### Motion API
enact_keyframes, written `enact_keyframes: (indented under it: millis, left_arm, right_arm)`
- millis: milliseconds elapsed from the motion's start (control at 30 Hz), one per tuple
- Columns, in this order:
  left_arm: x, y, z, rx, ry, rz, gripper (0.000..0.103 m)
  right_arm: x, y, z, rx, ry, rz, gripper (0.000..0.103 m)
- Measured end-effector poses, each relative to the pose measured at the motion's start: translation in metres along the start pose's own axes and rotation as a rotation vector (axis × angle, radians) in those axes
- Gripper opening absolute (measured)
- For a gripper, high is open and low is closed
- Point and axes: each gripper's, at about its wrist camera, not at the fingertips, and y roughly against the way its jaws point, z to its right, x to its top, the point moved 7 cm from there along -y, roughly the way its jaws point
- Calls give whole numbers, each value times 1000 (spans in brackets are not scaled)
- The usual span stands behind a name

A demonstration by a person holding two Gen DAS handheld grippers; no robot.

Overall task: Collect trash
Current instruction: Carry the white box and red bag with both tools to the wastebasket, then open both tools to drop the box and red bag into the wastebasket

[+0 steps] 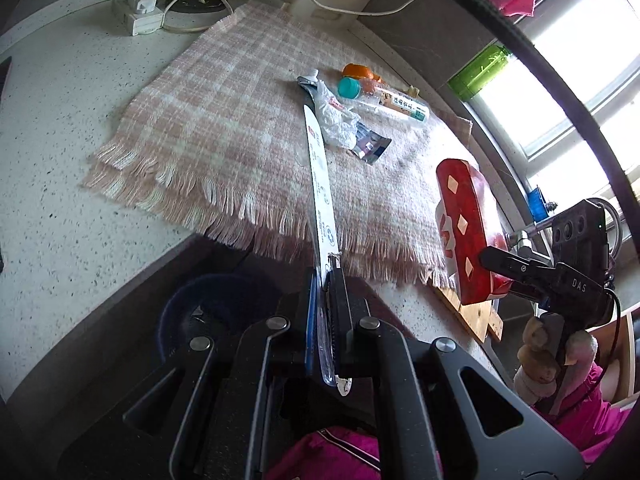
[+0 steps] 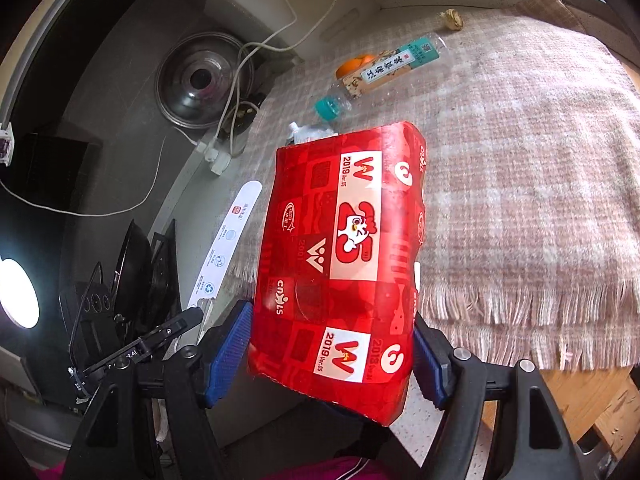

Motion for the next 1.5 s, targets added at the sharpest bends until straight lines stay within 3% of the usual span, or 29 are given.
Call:
enact_keyframes:
  millis: [533,867,1167,1500]
  left_arm:
    - [-74,27,-25,9,40,-63,4]
    - [-113,22,-48,43,60,-149,4]
    - [-129,-1,-67,77,91,-217,4]
    - [-124,-44,-74,118,99,-265,4]
  right_arm:
    - [-61,-42,-50,1,101,-104,75]
    - [-101,-67,-50,-14,92,-162,75]
    - [-134,-96,-50,-45,119,-239,76]
    - [-151,-127,-37,-103,129,-278,79]
